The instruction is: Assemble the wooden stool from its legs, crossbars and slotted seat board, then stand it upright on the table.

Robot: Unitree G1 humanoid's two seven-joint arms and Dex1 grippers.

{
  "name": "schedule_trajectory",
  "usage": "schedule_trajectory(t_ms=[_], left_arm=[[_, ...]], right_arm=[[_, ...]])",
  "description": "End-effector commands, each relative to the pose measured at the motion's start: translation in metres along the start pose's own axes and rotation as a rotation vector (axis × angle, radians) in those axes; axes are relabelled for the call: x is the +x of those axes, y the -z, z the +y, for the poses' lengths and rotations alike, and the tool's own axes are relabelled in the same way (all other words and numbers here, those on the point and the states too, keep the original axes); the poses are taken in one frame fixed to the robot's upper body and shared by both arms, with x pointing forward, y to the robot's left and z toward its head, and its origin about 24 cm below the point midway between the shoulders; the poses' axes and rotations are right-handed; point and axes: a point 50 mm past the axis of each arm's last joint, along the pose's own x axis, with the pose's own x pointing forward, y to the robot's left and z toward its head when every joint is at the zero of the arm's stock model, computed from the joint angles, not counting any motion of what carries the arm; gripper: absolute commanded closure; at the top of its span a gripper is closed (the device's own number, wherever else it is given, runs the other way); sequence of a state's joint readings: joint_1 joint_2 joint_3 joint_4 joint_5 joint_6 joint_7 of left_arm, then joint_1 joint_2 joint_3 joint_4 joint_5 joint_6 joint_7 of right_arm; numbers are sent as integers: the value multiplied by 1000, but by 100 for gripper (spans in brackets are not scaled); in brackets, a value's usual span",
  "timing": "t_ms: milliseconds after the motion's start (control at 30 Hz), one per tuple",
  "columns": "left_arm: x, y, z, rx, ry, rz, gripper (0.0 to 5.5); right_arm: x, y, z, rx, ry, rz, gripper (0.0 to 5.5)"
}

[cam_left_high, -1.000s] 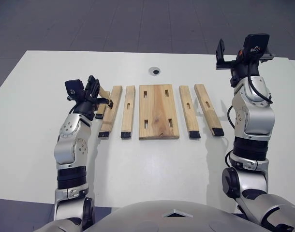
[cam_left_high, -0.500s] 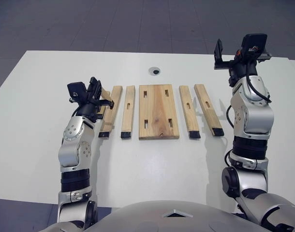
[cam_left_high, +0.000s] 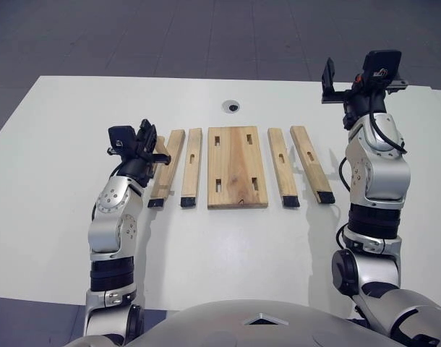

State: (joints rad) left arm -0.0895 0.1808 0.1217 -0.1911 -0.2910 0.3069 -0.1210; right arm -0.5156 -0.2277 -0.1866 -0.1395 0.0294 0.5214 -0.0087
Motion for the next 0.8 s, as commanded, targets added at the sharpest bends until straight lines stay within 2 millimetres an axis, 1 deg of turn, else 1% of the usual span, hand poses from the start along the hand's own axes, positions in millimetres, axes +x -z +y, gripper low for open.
schedule_trajectory(t_ms=[33,133,233,300,333,400,533,633,667,733,800], left_arm=[[-21,44,10,19,-55,181,507],[-32,62,12,4,-77,232,507],[-38,82,16,4,-97,296,507],[-40,90,18,14,-101,327,507],[-39,90,17,16,-97,324,507],[-29,79,15,19,-74,273,507],[-7,45,10,28,-54,132,507],[4,25,4,26,-33,56,507],[6,21,2,23,-28,39,471],[9,15,0,20,-25,19,442],[10,14,0,19,-33,17,413]], right_arm=[[3,-5,1,8,-3,-9,10],[4,-6,1,5,-6,-13,10],[7,-7,4,2,-22,-15,10],[8,-8,6,0,-34,-17,10],[9,-9,7,-1,-38,-19,10],[10,-10,9,-2,-45,-24,10],[13,-11,10,-5,-54,-32,10],[14,-12,11,-6,-59,-39,10],[15,-13,11,-7,-60,-41,10],[16,-14,10,-7,-58,-47,10],[16,-15,10,-8,-60,-51,10]])
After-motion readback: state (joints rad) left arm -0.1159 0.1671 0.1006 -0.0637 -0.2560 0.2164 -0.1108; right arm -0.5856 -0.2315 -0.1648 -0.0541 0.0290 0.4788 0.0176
